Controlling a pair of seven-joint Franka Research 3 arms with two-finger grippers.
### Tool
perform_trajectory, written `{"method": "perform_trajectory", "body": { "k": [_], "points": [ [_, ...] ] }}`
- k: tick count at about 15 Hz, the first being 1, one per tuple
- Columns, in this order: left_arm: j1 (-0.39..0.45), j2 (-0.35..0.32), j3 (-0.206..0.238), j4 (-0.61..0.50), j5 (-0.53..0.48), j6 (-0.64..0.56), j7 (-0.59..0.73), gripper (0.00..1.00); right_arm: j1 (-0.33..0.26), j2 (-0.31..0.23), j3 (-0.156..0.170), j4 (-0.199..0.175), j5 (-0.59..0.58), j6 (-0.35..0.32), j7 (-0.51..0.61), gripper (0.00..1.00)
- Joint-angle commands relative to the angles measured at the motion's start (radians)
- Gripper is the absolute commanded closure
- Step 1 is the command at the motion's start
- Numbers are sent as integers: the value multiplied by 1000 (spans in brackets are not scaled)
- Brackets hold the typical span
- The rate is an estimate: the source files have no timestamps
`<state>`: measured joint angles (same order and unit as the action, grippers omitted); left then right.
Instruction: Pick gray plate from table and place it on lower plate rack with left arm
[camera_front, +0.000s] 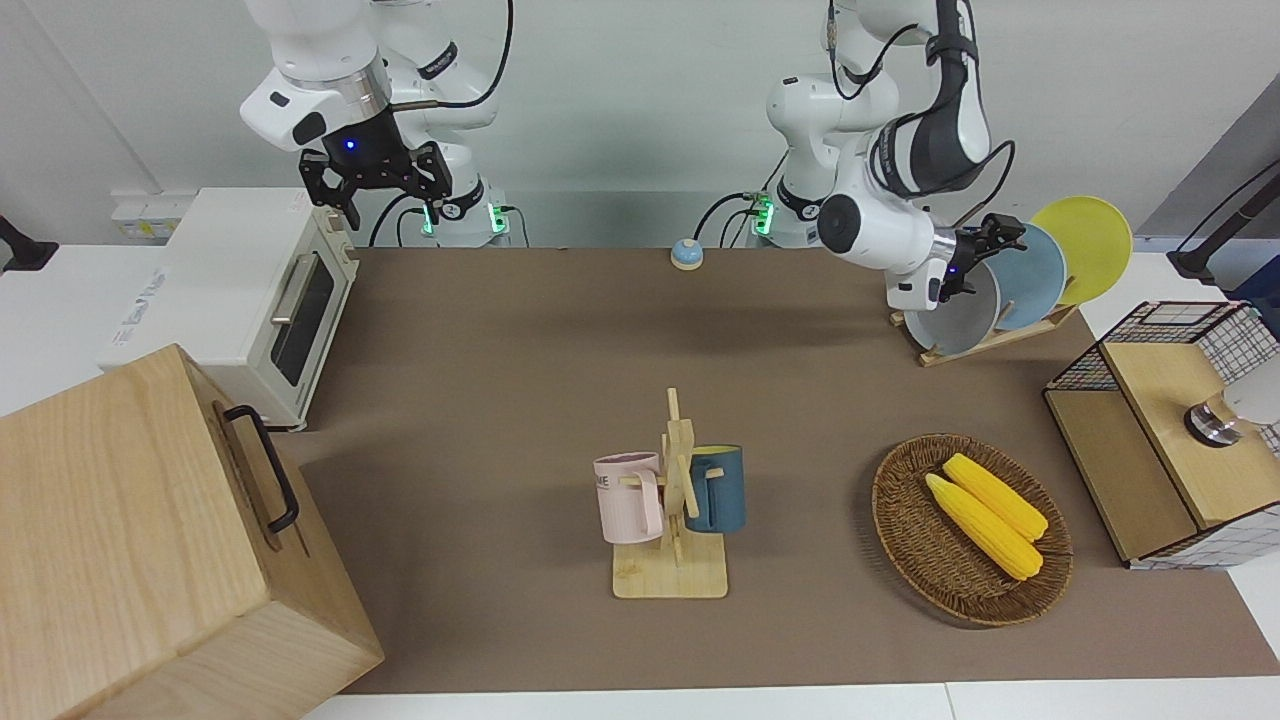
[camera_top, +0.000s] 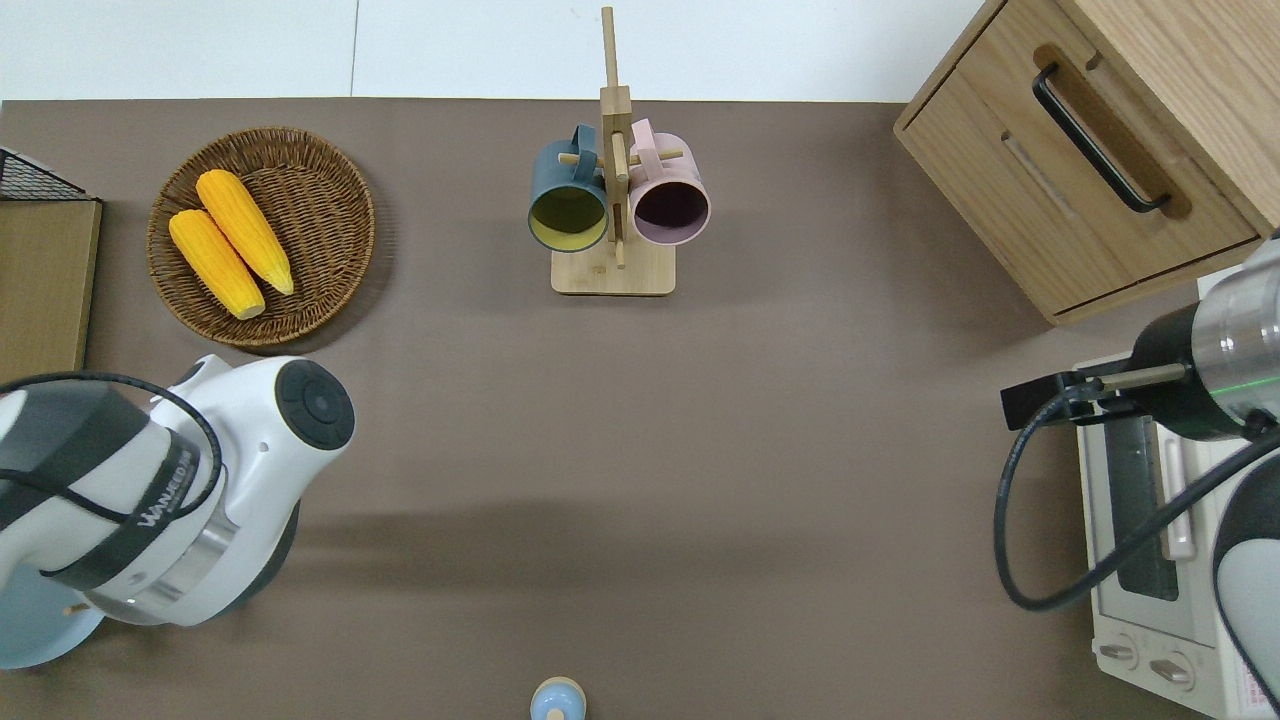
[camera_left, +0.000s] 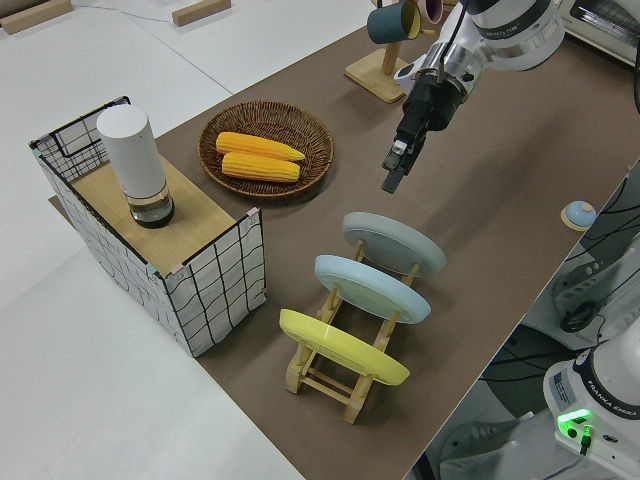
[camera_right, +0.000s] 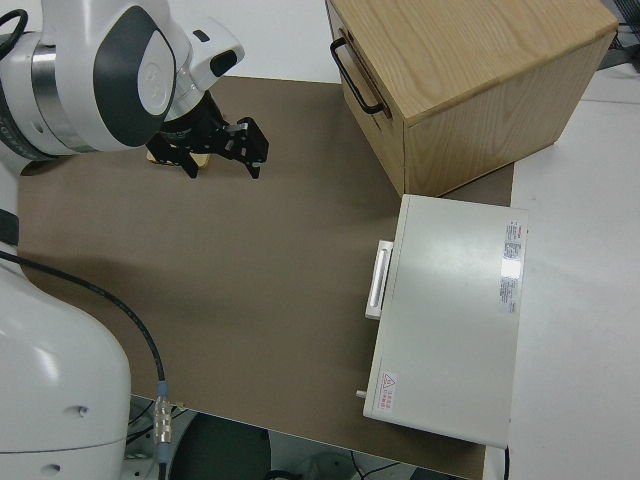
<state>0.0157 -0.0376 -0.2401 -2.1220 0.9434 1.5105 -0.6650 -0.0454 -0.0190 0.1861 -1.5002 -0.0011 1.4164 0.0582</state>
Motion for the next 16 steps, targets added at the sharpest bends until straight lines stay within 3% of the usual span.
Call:
{"method": "perform_trajectory", "body": {
  "k": [1,7,12,16],
  "points": [
    [-10,10,8,137,-161,-6,35,0,-10,-2,6,6,10,-14,0,13],
    [-5,7,12,304,-492,-3,82,0,-10,-2,6,6,10,-14,0,13],
    [-3,10,13,399,-655,-3,88,5,-10,-2,6,6,10,-14,0,13],
    [-2,10,21,461,-806,0,258,5,-10,-2,6,6,10,-14,0,13]
  ]
}}
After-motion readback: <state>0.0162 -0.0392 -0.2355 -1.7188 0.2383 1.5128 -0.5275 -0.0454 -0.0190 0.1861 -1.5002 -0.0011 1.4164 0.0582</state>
